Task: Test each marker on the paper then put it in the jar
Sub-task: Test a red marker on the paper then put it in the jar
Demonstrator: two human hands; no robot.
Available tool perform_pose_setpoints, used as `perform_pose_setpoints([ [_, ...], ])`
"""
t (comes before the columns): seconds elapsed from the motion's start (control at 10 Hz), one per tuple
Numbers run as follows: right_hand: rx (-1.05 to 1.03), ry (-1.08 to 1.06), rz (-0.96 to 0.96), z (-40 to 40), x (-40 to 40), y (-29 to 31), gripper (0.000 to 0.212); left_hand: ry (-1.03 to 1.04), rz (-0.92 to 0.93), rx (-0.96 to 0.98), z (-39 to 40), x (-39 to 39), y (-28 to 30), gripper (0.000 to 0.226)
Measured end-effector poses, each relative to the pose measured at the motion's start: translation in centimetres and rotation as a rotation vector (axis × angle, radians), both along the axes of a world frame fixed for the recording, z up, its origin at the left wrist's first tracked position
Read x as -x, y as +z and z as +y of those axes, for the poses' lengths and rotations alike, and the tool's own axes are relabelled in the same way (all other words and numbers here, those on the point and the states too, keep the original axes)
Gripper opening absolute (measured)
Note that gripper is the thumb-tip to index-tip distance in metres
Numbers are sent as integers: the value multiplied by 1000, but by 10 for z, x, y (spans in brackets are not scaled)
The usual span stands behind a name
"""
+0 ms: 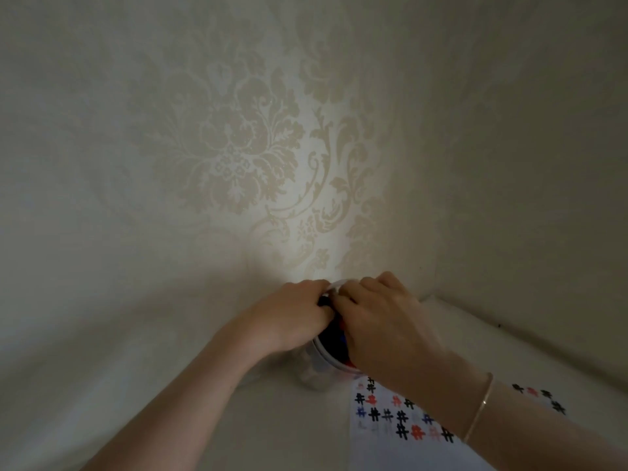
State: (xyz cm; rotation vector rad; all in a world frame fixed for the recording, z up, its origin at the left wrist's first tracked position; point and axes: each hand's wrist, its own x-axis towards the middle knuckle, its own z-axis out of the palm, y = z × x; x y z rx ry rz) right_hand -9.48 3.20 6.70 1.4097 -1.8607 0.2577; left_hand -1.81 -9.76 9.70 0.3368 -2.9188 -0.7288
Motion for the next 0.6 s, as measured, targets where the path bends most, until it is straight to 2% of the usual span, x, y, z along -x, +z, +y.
perform_pose_setpoints([
  [0.1, 50, 38, -69, 3, 5, 0, 30, 0, 68, -78, -3, -1, -1, 26],
  [0.2, 362, 192, -317, 10, 13, -6, 31, 93, 146, -109, -8, 4, -5, 30],
  [0.3, 438, 252, -734, 17, 18, -21, 41, 242, 177, -290, -17, 17, -8, 40],
  [0.4, 247, 344, -1276, 10, 18, -39, 68, 374, 250, -132, -26, 22, -8, 56],
  [0.5, 177, 270, -1209, -4, 12, -49, 82, 469, 307, 388, -26, 22, -3, 59],
  [0.6, 108, 150, -1121, 4, 8, -22, 88, 516, 385, 638, -15, 8, 11, 46],
])
